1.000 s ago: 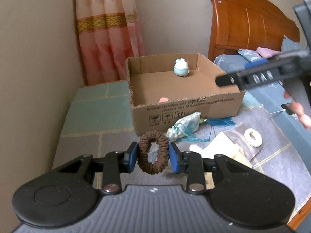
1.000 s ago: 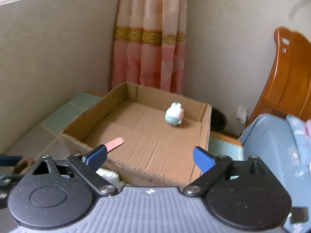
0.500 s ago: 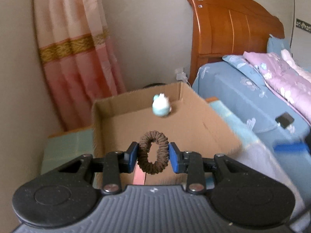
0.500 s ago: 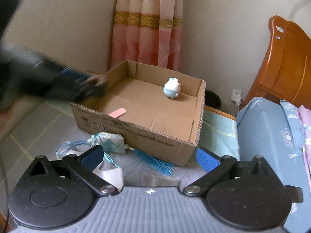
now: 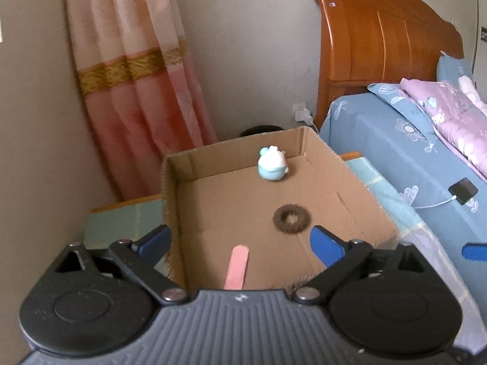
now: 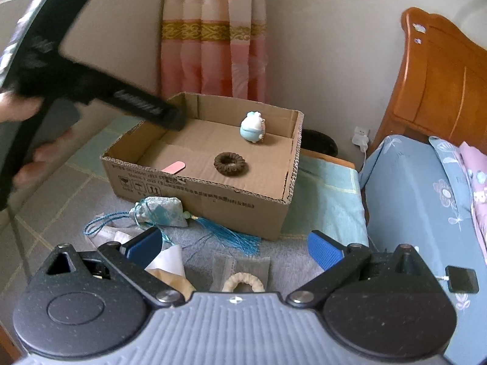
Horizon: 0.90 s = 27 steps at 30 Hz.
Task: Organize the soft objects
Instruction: 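Lower the left tool onto the cream cloth and close it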
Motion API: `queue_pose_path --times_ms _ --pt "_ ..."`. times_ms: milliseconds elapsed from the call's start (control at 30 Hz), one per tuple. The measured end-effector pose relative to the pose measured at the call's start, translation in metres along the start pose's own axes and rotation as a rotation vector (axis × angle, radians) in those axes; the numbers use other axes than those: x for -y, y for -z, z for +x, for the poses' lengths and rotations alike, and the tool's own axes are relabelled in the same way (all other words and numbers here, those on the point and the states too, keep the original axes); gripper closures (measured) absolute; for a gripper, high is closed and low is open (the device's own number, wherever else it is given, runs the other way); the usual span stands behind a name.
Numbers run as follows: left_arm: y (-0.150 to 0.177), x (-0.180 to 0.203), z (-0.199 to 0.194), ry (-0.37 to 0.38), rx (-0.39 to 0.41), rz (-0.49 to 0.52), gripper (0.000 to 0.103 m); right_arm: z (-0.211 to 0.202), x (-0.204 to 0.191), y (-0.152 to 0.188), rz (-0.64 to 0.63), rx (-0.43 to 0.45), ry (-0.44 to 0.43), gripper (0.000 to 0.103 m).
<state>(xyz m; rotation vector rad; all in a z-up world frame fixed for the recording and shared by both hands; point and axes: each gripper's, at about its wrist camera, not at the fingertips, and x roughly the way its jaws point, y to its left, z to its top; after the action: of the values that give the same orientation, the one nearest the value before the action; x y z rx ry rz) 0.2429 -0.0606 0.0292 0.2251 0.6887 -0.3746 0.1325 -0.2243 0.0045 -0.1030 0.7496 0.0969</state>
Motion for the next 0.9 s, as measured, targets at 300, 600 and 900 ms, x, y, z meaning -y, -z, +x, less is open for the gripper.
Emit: queue_pose_path --times_ms 300,600,900 --pt "0.040 -0.003 -0.051 -0.022 0.051 -0.049 0.002 -0.013 -0.007 0.019 0.042 0.008 0.032 0.000" --pt "0.099 0.014 -0.068 -0.074 0.007 -0.103 0.002 -0.025 -0.015 0.059 0.079 0.055 0.026 0.000" --pt "0.124 0.030 -0.070 -0.028 -0.023 -0.111 0.002 -0.016 -0.015 0.082 0.038 0.011 0.028 0.000"
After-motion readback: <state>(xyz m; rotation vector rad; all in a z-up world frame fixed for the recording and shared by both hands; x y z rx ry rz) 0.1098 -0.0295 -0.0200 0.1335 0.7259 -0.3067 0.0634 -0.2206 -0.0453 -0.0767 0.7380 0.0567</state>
